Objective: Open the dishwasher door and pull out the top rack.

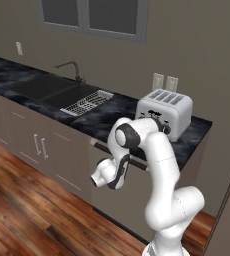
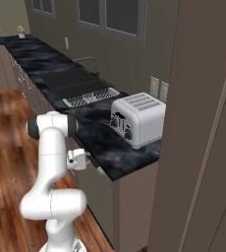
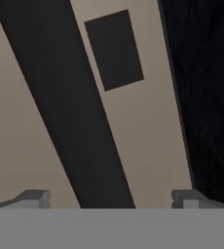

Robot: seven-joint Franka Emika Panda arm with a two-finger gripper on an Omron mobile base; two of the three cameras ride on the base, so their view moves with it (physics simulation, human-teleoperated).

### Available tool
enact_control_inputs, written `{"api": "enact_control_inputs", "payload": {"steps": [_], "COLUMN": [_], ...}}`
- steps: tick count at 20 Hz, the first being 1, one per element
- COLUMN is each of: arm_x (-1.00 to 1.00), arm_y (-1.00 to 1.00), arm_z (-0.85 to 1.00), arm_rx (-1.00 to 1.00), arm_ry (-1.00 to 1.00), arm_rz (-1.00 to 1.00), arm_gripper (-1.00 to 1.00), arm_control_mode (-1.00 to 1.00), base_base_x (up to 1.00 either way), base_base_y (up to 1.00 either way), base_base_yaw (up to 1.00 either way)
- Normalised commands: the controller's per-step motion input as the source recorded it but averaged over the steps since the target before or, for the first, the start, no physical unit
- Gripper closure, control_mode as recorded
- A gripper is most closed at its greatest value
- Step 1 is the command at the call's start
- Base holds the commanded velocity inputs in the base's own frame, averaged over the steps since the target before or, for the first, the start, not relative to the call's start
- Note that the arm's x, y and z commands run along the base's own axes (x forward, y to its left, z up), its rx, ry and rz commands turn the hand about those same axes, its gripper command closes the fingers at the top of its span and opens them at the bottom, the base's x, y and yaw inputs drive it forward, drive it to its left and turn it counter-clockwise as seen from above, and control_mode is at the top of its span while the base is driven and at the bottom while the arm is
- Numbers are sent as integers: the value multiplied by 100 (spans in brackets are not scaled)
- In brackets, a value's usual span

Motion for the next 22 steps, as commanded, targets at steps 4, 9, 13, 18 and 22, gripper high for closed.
{"api": "enact_control_inputs", "payload": {"steps": [4,9,13,18,22], "arm_x": [18,22,18,0,-16], "arm_y": [-15,-18,-6,23,58], "arm_z": [-17,-9,-2,0,0], "arm_rx": [0,0,0,0,-4], "arm_ry": [0,0,0,-1,-8], "arm_rz": [0,0,0,0,0], "arm_gripper": [-100,-100,100,100,100], "arm_control_mode": [-100,-100,-100,-100,-100], "base_base_x": [0,0,0,0,0], "base_base_y": [0,0,0,0,0], "base_base_yaw": [0,0,0,0,0]}}
